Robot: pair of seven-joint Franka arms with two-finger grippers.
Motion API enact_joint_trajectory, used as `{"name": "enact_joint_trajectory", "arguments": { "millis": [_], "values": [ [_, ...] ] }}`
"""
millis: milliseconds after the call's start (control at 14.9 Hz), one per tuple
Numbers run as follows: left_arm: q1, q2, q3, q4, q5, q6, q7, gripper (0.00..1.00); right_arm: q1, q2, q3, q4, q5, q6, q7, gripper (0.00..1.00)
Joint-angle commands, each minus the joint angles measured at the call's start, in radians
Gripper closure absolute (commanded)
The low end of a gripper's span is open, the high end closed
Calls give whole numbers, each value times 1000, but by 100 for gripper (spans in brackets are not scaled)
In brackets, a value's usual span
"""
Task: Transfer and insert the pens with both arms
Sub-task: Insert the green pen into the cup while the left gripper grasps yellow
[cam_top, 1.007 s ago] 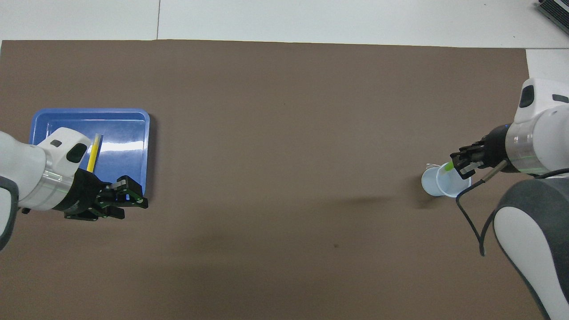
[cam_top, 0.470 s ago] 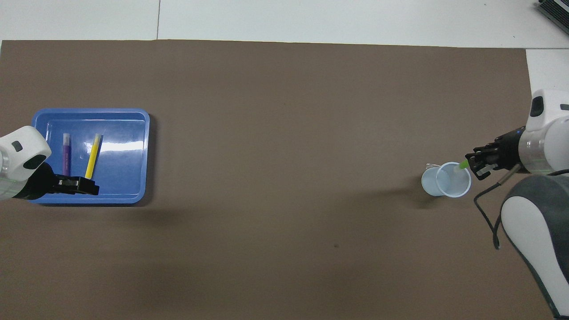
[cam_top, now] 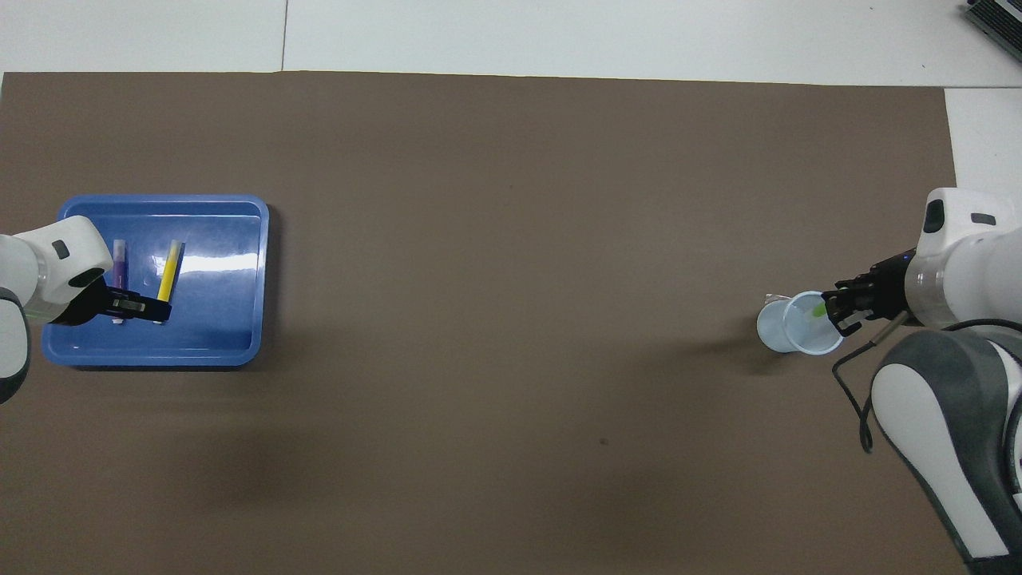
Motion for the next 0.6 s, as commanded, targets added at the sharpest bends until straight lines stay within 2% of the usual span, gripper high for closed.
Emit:
{"name": "enact_joint_trajectory", "arguments": {
  "millis": [0, 67, 134, 201, 269, 537],
  "values": [
    [13, 74, -10, 22, 26, 76, 28, 41, -22, -35, 15, -65, -7, 52, -15, 100],
    [12, 112, -10, 42, 26, 102, 26, 41, -22, -35, 15, -65, -7, 51, -15, 100],
    [13, 143, -10, 56, 27, 128, 28, 41, -22, -35, 15, -63, -7, 54, -24, 69],
    [13, 167, -10, 68, 40, 148, 29, 41, -20, -35, 15, -63, -7, 55, -17, 26],
    [15, 186, -10, 82, 73, 158, 29, 41, -19, -35, 15, -60, -7, 54, -17, 0],
    [15, 244, -8, 133, 96, 179, 29, 41, -5, -33, 25, -13, -1, 23, -14, 0]
  ]
}}
